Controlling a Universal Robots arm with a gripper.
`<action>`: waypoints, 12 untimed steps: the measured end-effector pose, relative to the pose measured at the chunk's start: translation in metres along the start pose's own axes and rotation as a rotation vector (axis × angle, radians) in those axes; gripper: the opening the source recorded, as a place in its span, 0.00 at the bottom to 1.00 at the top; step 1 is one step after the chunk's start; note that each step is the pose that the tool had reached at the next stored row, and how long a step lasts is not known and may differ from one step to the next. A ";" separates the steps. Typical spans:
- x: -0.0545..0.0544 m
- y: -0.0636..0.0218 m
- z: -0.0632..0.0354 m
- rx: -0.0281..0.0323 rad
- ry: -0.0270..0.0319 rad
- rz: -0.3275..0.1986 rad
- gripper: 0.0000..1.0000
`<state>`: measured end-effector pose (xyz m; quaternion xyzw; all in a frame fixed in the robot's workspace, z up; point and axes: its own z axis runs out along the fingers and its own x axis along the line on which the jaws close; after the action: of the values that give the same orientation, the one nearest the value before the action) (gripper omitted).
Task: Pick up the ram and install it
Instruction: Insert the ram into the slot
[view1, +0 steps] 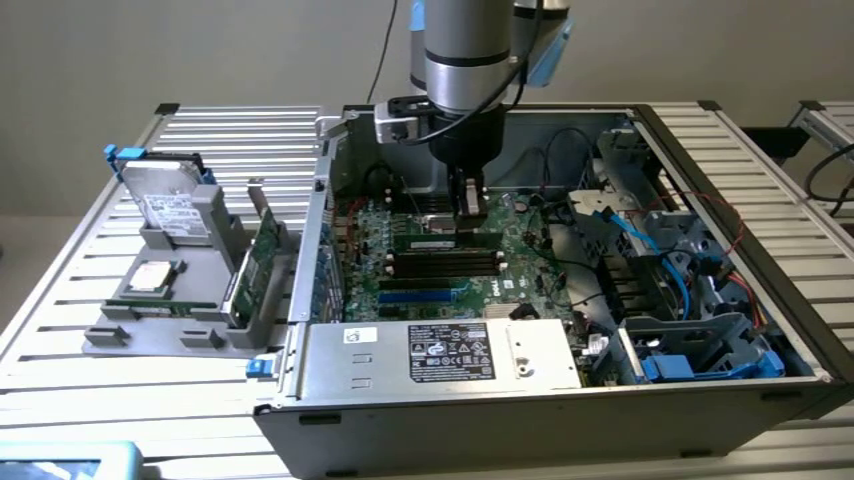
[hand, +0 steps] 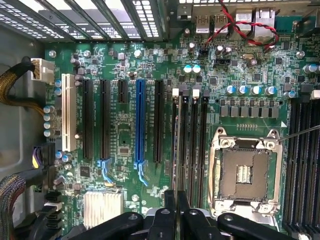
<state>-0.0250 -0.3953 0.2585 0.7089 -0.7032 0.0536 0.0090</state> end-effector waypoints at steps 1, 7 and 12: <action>0.000 0.0001 0.0005 0.0001 0.0001 0.000 0.13; -0.002 0.0007 0.0088 0.0024 0.0044 -0.001 0.13; -0.002 0.0009 0.0116 0.0029 0.0068 -0.006 0.13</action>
<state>-0.0253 -0.3942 0.2467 0.7110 -0.7008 0.0570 0.0105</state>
